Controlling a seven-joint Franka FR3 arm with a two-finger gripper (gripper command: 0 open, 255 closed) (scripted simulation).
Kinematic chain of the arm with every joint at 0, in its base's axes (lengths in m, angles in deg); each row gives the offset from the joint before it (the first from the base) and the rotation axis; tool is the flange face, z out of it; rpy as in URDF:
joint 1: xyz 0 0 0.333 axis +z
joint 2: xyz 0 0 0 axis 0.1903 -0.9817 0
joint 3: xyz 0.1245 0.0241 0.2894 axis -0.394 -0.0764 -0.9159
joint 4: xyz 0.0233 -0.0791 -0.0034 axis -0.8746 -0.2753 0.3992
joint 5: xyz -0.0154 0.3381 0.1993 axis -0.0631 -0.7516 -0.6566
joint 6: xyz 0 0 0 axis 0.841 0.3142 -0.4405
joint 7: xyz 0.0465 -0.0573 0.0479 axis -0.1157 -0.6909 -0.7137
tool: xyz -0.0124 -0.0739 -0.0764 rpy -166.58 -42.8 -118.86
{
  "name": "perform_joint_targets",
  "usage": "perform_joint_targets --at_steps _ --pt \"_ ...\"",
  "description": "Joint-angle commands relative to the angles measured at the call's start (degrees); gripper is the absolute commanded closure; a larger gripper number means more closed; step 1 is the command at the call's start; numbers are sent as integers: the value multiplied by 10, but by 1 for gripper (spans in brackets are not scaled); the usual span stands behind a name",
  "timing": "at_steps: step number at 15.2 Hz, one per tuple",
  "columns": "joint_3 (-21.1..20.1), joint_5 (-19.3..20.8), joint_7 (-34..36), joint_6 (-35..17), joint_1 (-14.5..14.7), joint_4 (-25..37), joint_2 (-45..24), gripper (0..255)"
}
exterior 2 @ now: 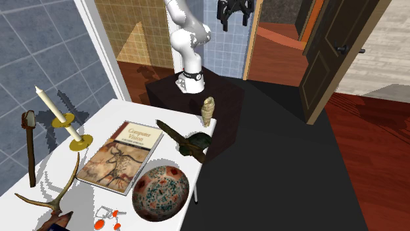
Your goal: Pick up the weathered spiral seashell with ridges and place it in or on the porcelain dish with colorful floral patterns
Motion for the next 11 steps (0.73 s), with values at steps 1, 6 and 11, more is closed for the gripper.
perform_joint_targets --at_steps 1,6,11 --pt "0 0 0 0 0 0 0 0" --pt "22 30 -38 -98 -13 -118 44 0" --pt "51 65 -76 -204 -31 -220 64 0"
